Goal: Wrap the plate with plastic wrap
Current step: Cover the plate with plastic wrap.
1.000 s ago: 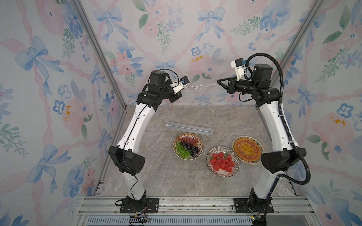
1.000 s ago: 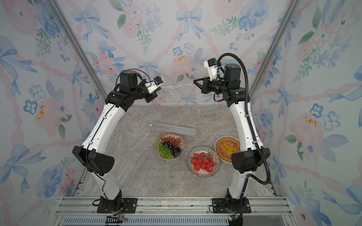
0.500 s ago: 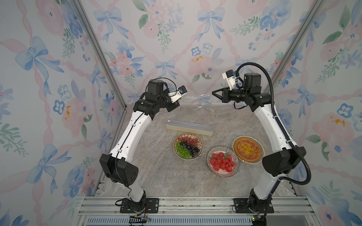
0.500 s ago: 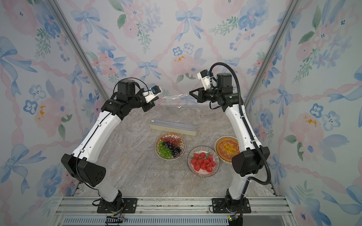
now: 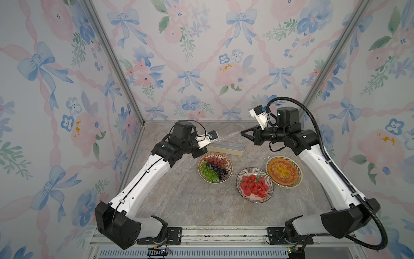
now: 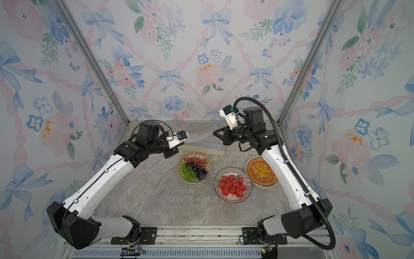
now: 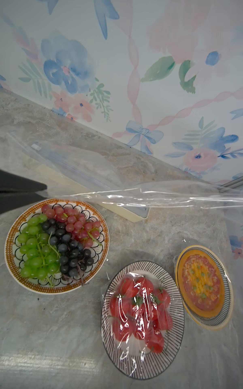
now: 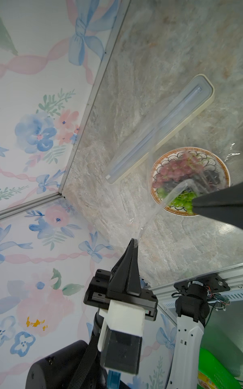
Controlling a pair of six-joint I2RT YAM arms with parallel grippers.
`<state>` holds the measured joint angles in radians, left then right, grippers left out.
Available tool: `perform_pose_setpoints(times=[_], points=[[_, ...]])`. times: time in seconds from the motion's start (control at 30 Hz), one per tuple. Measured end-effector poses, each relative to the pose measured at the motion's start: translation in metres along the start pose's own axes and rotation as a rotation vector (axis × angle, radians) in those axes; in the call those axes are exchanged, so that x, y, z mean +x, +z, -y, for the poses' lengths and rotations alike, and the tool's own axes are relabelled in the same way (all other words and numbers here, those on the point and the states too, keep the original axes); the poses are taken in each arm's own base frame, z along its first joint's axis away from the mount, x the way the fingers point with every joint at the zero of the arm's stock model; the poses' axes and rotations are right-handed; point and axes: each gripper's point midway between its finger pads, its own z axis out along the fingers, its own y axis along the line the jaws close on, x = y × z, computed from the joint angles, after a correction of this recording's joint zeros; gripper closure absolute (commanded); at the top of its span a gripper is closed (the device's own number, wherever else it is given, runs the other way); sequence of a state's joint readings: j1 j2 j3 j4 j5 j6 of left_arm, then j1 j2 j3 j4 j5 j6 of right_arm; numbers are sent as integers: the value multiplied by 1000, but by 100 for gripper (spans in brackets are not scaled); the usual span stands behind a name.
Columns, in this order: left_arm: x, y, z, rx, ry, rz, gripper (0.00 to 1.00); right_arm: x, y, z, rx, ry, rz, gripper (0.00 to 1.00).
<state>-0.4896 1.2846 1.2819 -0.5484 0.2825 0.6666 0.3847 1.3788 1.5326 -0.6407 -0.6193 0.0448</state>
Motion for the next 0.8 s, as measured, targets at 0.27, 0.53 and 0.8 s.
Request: perform_pose_setpoints(times=[0.27, 0.53, 0.8], points=[[34, -14, 63, 57, -91, -32, 100, 81, -4, -24, 43, 86, -137, 100], [59, -15, 110, 128, -180, -57, 100, 152, 2, -40, 77, 203, -262, 100], [88, -9, 139, 183, -251, -113, 100, 201, 9, -41, 129, 318, -351, 100]])
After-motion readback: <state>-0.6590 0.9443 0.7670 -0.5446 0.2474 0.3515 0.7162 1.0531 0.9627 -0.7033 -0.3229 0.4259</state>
